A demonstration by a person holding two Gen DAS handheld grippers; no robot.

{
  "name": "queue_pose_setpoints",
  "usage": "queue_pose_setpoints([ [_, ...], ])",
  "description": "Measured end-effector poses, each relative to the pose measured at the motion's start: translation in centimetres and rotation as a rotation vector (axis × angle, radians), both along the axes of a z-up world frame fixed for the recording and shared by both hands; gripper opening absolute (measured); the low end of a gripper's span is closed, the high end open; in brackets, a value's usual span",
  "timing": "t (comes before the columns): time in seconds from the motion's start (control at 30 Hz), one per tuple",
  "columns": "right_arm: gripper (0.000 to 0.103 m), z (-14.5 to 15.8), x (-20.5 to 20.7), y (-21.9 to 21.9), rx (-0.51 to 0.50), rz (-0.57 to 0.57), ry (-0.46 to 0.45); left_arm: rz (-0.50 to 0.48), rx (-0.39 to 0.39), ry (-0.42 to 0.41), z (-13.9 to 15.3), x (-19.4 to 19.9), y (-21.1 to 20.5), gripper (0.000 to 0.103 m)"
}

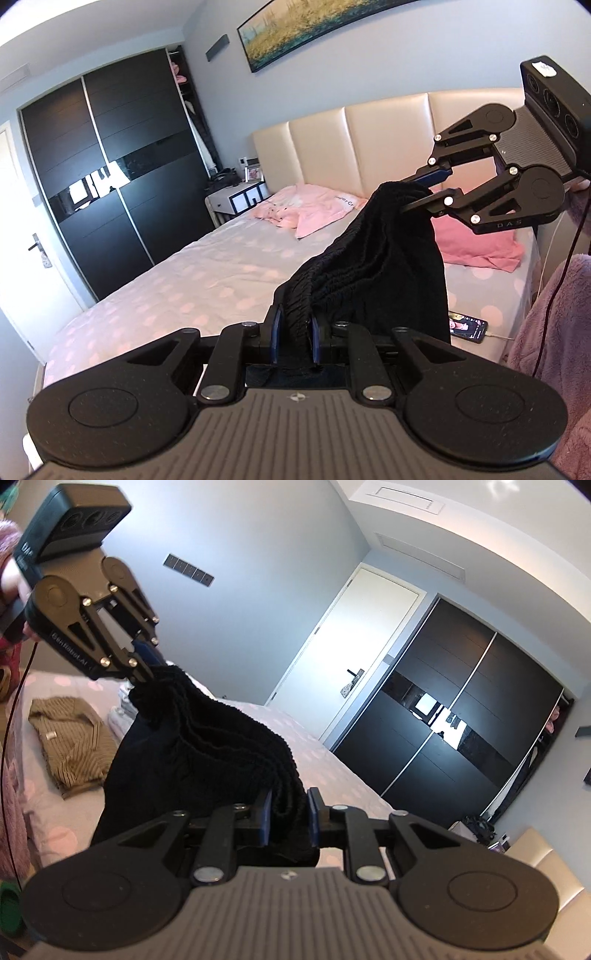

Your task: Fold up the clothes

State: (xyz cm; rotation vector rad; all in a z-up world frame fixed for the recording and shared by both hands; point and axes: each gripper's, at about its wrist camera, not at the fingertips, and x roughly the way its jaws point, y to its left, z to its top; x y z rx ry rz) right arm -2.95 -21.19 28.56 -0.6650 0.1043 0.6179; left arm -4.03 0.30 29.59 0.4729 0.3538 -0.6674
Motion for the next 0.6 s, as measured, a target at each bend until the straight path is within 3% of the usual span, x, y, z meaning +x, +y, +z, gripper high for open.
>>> queue_pose_setpoints([
  [0.13,0.022,-0.4,1.7,0.4,-0.026,-0.023,-0.005,0.003,0.006,0.005,-0.4,2.1,-0.6,0.014],
  [0.47,0.022,-3.0,10.6,1.5,-0.068,-0.153,-0.073,0.09,-0.018,0.005,-2.3,11.3,-3.1,0.014],
  [0.6,0.022,-2.8,13.2,1.8,-0.074,-0.198,-0.185,0.128,-0.014,-0.101,-1.7,13.5,-3.8,0.014],
])
